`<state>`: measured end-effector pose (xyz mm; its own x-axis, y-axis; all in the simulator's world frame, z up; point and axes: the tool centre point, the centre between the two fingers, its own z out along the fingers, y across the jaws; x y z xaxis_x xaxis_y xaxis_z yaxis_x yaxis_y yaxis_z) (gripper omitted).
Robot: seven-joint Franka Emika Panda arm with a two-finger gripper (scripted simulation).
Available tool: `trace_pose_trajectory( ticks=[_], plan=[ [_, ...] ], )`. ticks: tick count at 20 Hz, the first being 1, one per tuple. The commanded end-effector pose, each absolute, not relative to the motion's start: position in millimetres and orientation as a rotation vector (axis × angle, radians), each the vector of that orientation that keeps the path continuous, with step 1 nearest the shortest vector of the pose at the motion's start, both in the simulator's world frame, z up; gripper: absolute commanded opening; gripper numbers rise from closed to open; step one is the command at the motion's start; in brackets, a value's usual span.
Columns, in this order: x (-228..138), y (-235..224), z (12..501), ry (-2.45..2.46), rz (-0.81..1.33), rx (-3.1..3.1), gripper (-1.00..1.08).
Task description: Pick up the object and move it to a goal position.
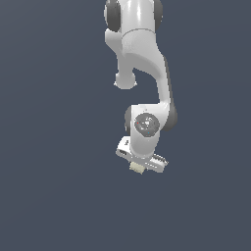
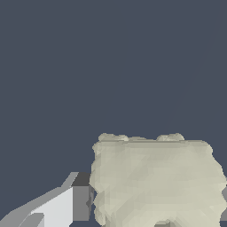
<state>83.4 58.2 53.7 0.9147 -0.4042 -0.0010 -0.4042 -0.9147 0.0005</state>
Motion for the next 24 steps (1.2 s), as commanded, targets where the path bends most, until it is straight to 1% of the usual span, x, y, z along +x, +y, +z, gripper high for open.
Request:
trace_pose_trajectory(
  ticks=[1, 9, 24],
  plan=[
    [79.3, 56.6, 62.6, -0.649, 0.0, 3.074, -1.0],
    [54.9, 48.2, 108.5, -0.649, -0.001, 3.074, -1.0],
    [-11.5, 24.6, 236.2, -0.65, -0.001, 3.075, -1.0]
  ],
)
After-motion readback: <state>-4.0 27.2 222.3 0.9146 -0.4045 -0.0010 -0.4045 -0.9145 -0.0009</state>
